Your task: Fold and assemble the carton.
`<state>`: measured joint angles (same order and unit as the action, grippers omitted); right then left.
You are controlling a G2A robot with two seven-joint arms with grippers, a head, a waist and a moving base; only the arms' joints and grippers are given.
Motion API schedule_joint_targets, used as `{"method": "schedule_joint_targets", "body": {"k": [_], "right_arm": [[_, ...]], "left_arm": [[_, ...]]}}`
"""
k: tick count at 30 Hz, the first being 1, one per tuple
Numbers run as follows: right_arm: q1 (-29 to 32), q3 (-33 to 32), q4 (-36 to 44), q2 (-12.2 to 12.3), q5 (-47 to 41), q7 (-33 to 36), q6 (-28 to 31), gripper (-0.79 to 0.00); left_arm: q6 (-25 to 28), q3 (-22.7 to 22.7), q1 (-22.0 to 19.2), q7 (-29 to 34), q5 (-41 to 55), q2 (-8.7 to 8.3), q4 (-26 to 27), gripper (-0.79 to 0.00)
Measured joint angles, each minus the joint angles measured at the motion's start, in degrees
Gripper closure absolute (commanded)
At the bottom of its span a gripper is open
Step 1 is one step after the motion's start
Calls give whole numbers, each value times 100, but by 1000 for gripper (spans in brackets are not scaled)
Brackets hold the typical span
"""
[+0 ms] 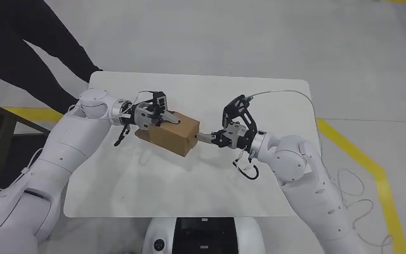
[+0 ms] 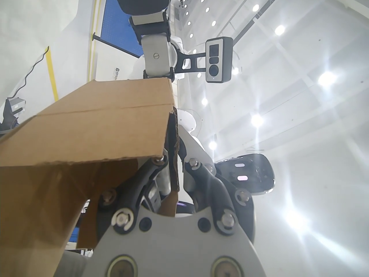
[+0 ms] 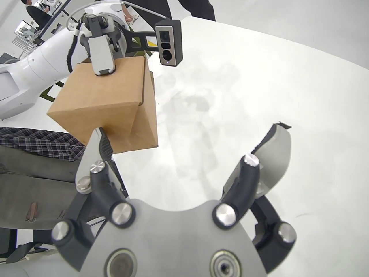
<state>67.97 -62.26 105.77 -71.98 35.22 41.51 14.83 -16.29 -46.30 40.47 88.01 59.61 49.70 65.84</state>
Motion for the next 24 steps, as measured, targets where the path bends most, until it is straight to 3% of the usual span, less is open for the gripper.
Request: {"method": "schedule_joint_targets", "body": {"k": [24], "right_arm": [[161,271,454,9,448,-456,-240,-785]], "left_arm": [[1,701,-110,-1,1202,-227,48,0]]}}
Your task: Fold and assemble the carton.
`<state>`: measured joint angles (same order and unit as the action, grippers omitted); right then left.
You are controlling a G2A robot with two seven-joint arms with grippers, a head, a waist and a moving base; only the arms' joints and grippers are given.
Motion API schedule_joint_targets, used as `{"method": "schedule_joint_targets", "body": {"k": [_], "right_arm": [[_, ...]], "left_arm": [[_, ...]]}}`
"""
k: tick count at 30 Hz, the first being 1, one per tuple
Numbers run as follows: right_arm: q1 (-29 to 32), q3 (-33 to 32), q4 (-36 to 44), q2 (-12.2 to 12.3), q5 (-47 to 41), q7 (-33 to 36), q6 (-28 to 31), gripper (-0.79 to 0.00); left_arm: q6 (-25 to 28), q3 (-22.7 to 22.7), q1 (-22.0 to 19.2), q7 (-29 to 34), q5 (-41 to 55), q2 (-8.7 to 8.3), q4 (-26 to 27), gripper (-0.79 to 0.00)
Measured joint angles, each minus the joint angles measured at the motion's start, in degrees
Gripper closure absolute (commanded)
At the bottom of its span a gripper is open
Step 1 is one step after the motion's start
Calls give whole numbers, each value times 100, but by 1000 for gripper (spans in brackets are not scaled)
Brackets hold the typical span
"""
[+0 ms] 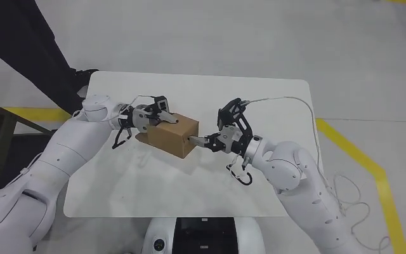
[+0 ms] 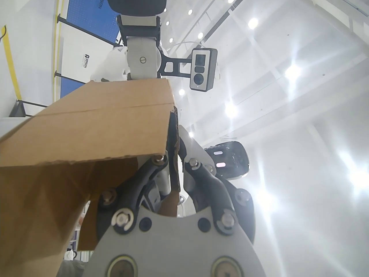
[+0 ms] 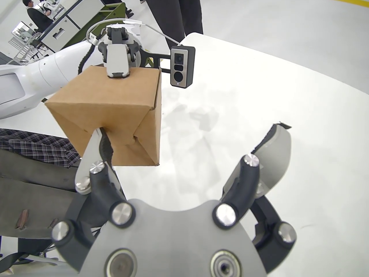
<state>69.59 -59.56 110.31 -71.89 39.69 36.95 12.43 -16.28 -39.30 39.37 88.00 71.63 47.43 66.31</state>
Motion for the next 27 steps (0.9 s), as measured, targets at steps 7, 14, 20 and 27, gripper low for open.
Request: {"method": "schedule_joint_targets", "body": {"k": [7,14,20,27], "right_arm": [[19,18,-20,1,8,-92,-47,-785],[75,-28,-4,15,3,-159,-57,-785],[95,-41,20,25,9,-155,-49,-785],[77,4,19,24,28,-175,-63,-785]], "left_arm": [[0,163,-62,0,101,-37,77,0],[0,318,-124,0,181,-36,111,0],[0,392,-174,0,223,-40,100,0],[0,431,-212,0,260,-50,69,0]]}}
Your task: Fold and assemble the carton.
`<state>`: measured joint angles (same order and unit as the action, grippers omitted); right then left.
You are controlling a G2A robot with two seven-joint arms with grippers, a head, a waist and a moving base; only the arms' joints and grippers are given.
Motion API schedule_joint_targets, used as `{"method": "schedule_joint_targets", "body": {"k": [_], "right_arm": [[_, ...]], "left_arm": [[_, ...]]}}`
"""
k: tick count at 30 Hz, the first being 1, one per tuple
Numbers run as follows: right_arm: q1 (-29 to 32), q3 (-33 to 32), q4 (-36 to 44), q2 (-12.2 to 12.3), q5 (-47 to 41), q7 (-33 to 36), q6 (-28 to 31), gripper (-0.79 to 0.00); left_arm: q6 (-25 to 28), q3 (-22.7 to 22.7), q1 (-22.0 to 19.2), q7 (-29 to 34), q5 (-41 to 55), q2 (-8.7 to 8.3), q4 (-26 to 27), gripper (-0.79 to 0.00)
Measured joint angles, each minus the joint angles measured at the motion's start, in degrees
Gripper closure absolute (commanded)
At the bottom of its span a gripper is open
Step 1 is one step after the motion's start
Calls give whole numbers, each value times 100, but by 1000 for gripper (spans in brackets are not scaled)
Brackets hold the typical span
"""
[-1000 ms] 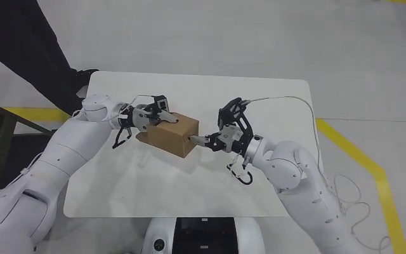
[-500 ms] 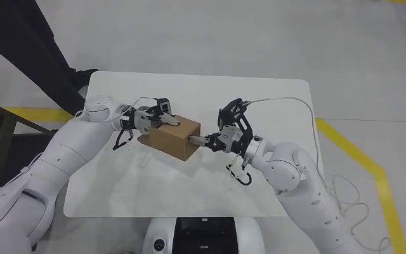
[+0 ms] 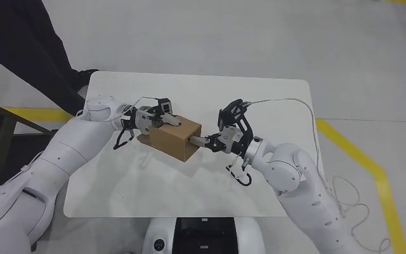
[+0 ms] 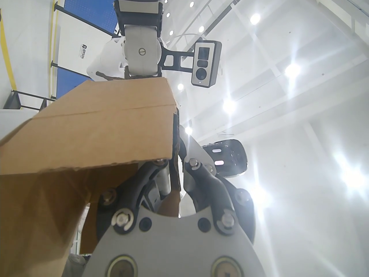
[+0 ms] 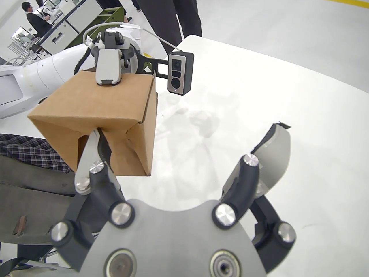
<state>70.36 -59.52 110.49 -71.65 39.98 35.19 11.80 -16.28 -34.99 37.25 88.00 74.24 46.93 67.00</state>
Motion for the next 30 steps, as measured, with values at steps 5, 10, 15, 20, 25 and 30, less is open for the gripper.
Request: {"method": "schedule_joint_targets", "body": {"k": [5,10,15,20,25,30], "right_arm": [[114,-124,96,28,39,-38,-37,-785],[264,-269,188,61,19,-48,-44,-785],[365,-384,244,89,-115,-73,100,-785],[344,-451,261,117,-168,-38,392,-785],[356,-509,239,133,-349,-60,530,-785],[340,-587,279,149,-401,-94,521,-785]], "left_arm": [[0,-41,-18,0,-4,-25,-112,0],[18,-135,-21,0,14,-73,-214,0],[91,-202,-1,0,23,-138,-290,0],[0,-227,-2,0,183,-217,-215,0],[0,-176,-13,0,282,-291,-166,0],[0,-65,-84,0,269,-350,-150,0]]}}
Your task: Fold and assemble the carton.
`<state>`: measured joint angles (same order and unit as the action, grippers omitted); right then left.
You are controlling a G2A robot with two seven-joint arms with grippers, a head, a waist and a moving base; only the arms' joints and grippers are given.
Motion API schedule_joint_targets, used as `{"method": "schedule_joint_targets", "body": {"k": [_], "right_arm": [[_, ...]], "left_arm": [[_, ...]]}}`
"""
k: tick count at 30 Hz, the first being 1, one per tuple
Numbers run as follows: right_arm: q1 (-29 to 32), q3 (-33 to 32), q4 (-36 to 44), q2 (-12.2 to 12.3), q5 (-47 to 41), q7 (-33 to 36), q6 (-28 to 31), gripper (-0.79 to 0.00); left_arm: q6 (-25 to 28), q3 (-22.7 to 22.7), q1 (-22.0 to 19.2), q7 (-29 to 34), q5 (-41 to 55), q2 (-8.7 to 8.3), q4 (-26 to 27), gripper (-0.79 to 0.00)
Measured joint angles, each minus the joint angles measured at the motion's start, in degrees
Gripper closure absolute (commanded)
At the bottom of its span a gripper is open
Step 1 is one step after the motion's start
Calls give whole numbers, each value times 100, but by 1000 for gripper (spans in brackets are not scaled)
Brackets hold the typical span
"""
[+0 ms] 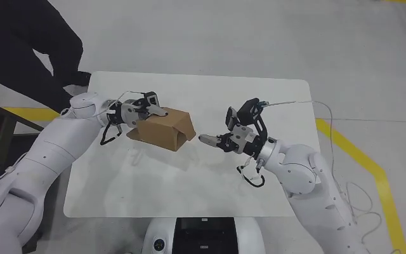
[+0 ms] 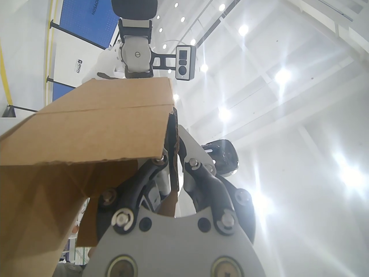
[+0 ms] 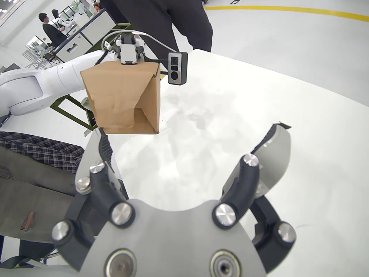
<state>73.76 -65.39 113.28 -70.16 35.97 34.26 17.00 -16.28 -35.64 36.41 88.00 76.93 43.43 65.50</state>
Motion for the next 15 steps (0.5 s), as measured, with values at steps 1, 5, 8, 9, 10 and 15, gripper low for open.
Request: {"method": "schedule_joint_targets", "body": {"k": [1,5,8,9,10,15], "right_arm": [[-5,-4,3,1,-6,-11,-14,-785],[-74,36,-62,-7,-44,-84,-81,-785],[-159,130,-134,-20,-36,-93,-112,-785],[-189,170,-152,-25,-16,-82,-122,-785],[-220,212,-168,-30,9,-71,-134,-785],[-352,433,-238,-58,119,-48,-207,-785]], "left_arm": [[0,24,-9,0,4,-5,2,0],[0,142,-54,0,35,-6,12,0],[0,242,-99,0,33,3,57,0],[0,272,-112,0,39,6,71,0],[0,302,-124,0,49,9,86,0],[0,475,-190,0,168,25,183,0]]}}
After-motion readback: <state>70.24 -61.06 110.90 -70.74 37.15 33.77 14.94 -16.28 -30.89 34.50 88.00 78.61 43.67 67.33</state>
